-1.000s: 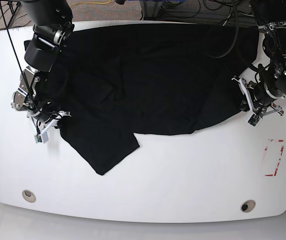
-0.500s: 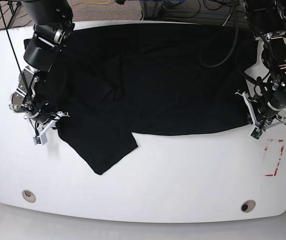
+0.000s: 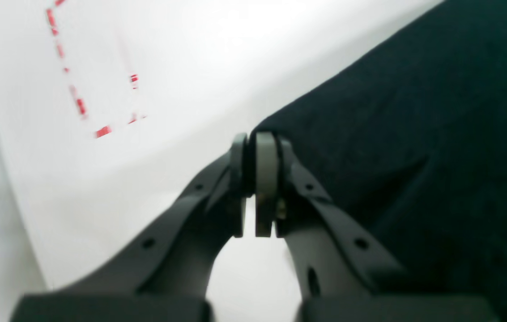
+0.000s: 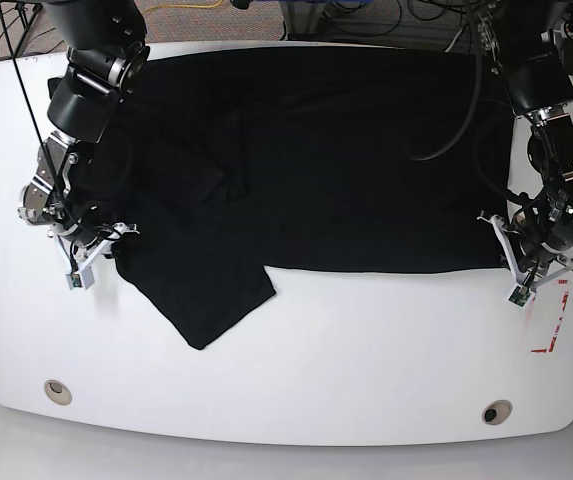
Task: Layout the t-shirt on the table in an organized manner, then fold the t-shirt properly
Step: 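Grasp the shirt's side edges with both grippers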
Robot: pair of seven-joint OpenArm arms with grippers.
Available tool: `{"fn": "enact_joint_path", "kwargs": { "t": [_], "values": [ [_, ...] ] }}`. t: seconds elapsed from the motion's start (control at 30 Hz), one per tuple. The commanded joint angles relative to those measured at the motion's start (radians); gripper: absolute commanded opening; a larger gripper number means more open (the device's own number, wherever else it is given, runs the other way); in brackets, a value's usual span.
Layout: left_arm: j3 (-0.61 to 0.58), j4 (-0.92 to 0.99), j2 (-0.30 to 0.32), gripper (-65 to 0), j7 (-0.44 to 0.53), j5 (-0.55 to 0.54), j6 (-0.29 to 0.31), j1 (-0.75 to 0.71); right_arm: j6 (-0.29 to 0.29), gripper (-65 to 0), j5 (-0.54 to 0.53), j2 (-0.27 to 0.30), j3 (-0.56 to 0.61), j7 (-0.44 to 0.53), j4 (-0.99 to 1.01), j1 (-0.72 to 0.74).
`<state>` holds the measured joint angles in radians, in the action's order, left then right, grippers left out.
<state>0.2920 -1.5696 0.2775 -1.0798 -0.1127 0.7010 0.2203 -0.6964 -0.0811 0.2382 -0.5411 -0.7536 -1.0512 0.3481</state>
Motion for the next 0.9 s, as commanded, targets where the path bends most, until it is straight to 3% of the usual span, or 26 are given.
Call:
{"fn": "enact_joint_path", "kwargs": {
  "t": [0.0,0.2,0.37,0.87],
  "values": [
    [0.003,0.027,0.016,-58.1,0.016,-0.002,-0.003,0.047,-0.002,-59.8,-0.012,0.016,0.0,0.019,-0.019,0.027],
    [0.003,0.108,0.032,-43.8,0.019,-0.002,-0.003,0.092,-0.002,-59.8,-0.012,0.016,0.0,0.019,-0.019,0.027],
    [0.003,0.217,0.05,-35.3,0.103,-0.003,-0.003,0.13,-0.002,-59.8,-0.012,0.016,0.0,0.019,-0.019,0.027],
    [0.008,0.587,0.11,-32.6,0.312,-0.012,-0.003,0.173,-0.002,-59.8,-0.012,0.016,0.0,0.019,-0.019,0.027]
  ]
}}
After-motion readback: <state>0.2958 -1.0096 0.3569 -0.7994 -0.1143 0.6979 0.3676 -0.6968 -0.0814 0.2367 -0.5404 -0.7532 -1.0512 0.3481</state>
